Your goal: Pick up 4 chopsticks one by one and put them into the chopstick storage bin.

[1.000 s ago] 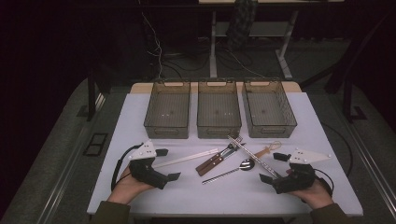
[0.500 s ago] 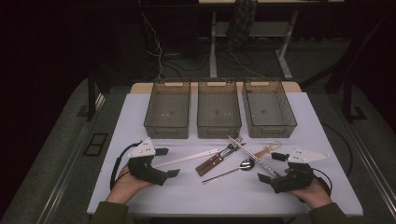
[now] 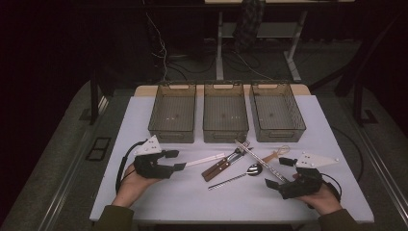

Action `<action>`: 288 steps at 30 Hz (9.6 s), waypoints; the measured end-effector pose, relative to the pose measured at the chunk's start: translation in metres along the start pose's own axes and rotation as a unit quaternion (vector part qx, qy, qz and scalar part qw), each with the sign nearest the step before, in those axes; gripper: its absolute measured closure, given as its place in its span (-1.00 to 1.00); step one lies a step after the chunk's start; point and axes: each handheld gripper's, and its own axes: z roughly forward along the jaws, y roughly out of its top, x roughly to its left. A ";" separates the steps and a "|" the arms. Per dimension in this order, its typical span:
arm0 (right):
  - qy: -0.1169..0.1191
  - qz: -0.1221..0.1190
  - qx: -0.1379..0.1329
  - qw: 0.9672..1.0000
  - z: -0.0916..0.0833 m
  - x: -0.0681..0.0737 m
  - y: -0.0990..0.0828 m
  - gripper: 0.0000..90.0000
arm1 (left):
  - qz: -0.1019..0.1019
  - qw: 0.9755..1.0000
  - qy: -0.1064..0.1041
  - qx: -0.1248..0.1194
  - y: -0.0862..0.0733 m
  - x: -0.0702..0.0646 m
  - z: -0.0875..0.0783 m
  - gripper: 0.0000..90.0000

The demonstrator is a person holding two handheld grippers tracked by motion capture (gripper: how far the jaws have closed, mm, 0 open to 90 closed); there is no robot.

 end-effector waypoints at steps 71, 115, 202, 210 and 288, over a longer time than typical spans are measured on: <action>-0.009 -0.010 0.006 1.000 0.000 0.003 0.000 -0.94 | -0.024 0.981 -0.012 0.194 -0.029 0.009 0.004 0.98; -0.018 -0.007 0.008 1.000 0.001 0.001 -0.001 -0.94 | -0.047 0.992 -0.009 0.115 0.023 -0.011 0.067 0.47; -0.018 -0.015 0.012 1.000 0.001 0.002 -0.001 -0.94 | -0.034 0.989 0.045 0.136 0.007 -0.014 0.086 0.86; -0.018 -0.014 0.012 1.000 0.001 0.002 -0.001 -0.94 | -0.021 0.988 0.039 0.147 0.010 -0.012 0.082 0.86; -0.025 -0.011 0.032 0.999 0.008 -0.007 -0.005 -0.94 | -0.058 0.995 0.055 0.066 0.042 0.012 -0.003 0.86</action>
